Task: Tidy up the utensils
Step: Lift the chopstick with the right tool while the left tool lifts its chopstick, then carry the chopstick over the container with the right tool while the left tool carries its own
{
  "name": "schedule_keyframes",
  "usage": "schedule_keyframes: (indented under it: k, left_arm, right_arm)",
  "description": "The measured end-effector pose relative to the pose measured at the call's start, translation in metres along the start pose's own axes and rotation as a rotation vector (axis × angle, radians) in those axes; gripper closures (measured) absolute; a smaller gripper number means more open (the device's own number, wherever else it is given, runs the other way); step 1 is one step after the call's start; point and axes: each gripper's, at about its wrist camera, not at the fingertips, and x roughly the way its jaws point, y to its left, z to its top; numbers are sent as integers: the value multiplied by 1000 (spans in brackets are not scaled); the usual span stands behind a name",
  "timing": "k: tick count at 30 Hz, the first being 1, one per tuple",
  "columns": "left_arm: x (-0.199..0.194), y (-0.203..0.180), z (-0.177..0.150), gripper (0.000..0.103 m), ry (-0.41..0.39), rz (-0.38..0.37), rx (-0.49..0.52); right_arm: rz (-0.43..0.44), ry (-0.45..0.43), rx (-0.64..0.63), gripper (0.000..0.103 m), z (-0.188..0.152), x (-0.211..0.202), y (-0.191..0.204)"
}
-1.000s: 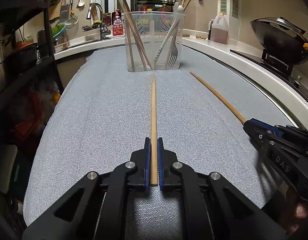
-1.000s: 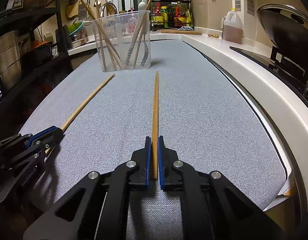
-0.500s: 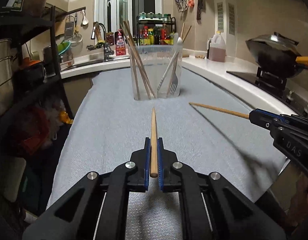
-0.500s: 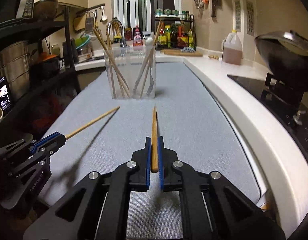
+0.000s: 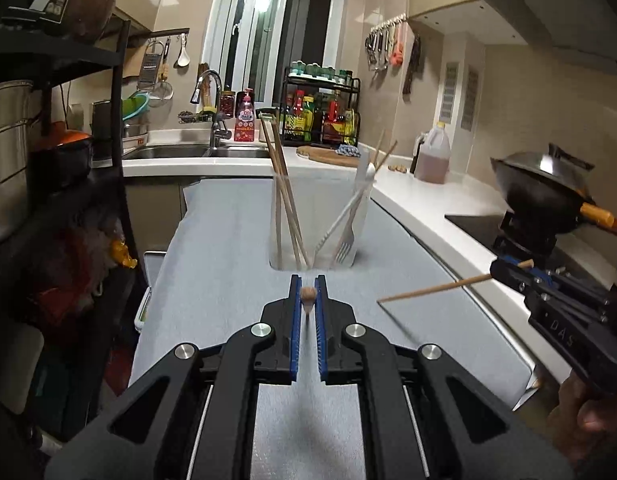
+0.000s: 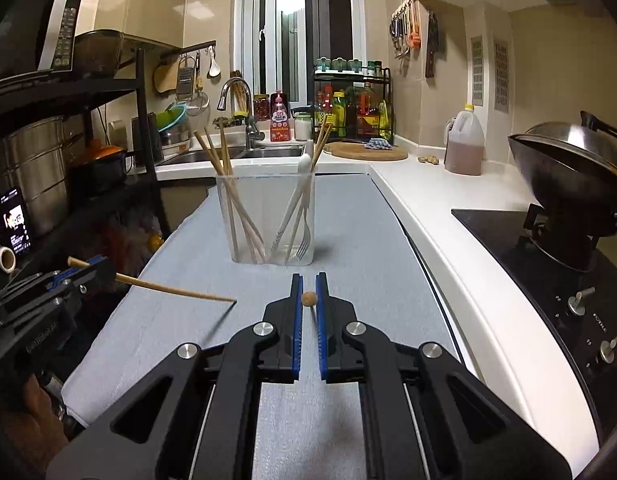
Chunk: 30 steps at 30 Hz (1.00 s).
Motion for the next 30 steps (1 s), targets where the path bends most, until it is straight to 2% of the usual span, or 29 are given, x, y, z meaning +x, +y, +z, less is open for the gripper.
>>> schedule_keyframes:
  k: [5, 11, 15, 20, 25, 30]
  left_arm:
    - [1, 9, 30, 96, -27, -22, -4]
    - [14, 18, 59, 96, 14, -48, -19]
    - [25, 24, 82, 96, 56, -57, -36]
    - [35, 29, 130, 96, 68, -69, -44]
    - [44, 21, 185, 96, 24, -83, 9]
    - [61, 12, 230, 96, -64, -98, 29]
  right_arm:
    - [17, -14, 10, 97, 26, 4, -1]
    - [49, -20, 17, 97, 63, 14, 0]
    - [88, 8, 0, 97, 98, 23, 4]
    - [130, 36, -7, 97, 153, 29, 6]
    - [177, 14, -19, 97, 211, 36, 9]
    - [175, 8, -13, 97, 241, 62, 5]
